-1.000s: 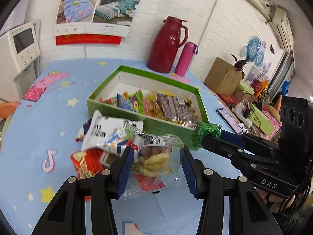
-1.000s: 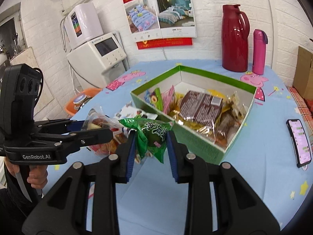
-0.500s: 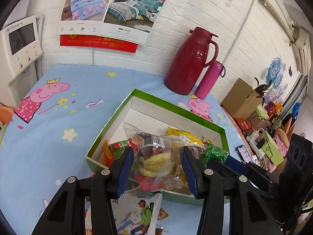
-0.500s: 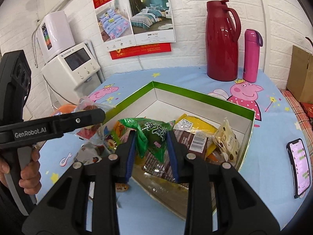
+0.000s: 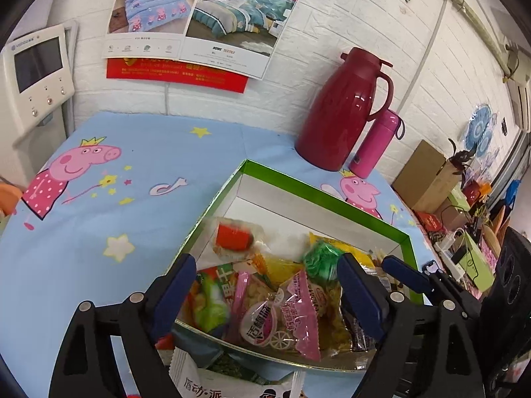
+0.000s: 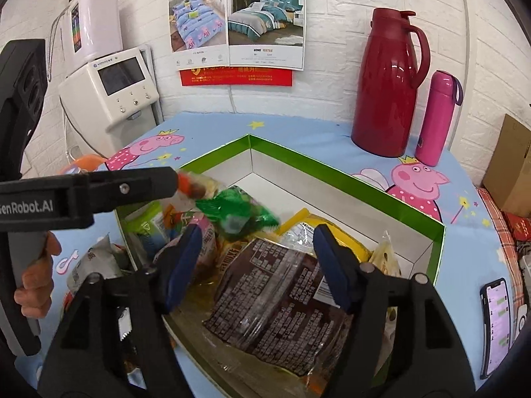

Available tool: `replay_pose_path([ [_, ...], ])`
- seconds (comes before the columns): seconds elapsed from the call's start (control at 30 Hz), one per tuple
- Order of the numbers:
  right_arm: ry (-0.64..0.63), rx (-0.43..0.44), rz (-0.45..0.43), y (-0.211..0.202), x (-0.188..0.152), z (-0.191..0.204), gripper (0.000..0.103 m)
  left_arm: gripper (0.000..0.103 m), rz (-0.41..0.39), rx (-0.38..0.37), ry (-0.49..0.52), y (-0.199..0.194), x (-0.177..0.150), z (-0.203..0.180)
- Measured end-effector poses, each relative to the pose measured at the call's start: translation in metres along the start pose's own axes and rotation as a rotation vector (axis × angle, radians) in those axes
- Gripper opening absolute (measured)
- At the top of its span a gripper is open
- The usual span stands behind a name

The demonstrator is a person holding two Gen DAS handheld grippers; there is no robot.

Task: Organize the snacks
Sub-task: 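Lower both bags into the green box and open both grippers, then move both grippers toward the red peanut bag beside the box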

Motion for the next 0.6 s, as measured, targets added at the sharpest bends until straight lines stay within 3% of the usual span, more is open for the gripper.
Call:
replay_pose_path([
  [0.23,0.046,0.023,0.017,-0.016,-0.008,0.0,0.076,0.089,0.004,0.002,0.02,-0.021,-0.008,-0.007],
  [0.33,0.068,0.045,0.001,-0.035,-0.007,0.006,0.081,0.089,0.002,0.007,0.042,-0.038,-0.012,-0.013],
  [0.6,0.058,0.081,-0.061,-0.094,-0.015,0.023,0.081,0.089,-0.003,0.046,0.033,-0.089,-0.032,-0.012],
])
Point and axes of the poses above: each gripper's, at about its wrist camera, not at the fingertips, and y roughly the way its jaws point, z to its left, x to its top, the point moved 9 cm from there along y, roughly the way its jaws point, and after that the axes turned 1 degree about -x, right-handed, at the moved point
